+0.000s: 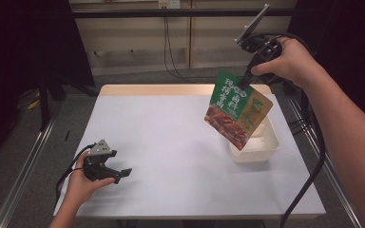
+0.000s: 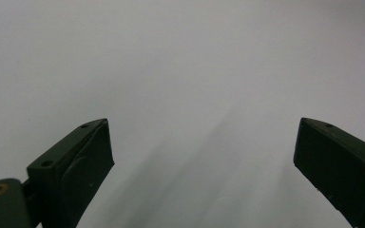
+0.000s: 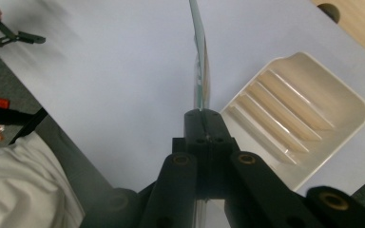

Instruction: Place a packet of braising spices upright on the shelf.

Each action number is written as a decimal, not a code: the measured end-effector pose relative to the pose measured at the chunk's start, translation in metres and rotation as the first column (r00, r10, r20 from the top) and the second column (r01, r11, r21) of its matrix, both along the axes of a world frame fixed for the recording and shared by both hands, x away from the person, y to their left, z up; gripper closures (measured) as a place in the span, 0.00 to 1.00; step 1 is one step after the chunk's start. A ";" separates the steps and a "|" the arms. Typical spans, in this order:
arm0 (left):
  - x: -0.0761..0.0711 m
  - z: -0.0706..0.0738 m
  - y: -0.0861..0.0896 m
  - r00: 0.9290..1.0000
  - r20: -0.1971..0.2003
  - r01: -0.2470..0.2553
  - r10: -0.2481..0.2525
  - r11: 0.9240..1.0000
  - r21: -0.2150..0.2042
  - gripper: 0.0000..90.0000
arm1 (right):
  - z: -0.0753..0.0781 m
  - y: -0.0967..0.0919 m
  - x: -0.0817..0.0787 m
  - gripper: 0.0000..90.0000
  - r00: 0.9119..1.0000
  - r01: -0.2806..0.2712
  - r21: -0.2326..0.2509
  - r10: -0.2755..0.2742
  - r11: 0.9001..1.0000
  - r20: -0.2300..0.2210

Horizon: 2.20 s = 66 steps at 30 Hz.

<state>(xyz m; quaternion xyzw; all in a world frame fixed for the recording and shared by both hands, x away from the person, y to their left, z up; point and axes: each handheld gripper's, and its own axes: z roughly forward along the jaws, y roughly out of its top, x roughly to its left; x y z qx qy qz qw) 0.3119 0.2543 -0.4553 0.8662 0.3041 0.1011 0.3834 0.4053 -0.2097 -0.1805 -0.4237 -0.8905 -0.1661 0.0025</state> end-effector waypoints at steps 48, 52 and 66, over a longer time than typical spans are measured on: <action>0.001 -0.002 -0.001 1.000 -0.003 -0.003 0.003 1.000 -0.015 0.06 | -0.006 -0.053 -0.017 1.00 1.000 0.000 -0.014 0.000 1.000 -0.004; 0.001 -0.002 -0.001 1.000 -0.004 -0.005 0.004 1.000 -0.015 0.06 | -0.006 -0.055 -0.018 1.00 1.000 0.000 -0.024 0.000 1.000 -0.007; 0.000 -0.001 -0.001 1.000 0.005 -0.010 0.010 1.000 0.003 0.06 | -0.014 -0.061 -0.021 1.00 0.999 0.001 -0.036 -0.002 0.999 -0.034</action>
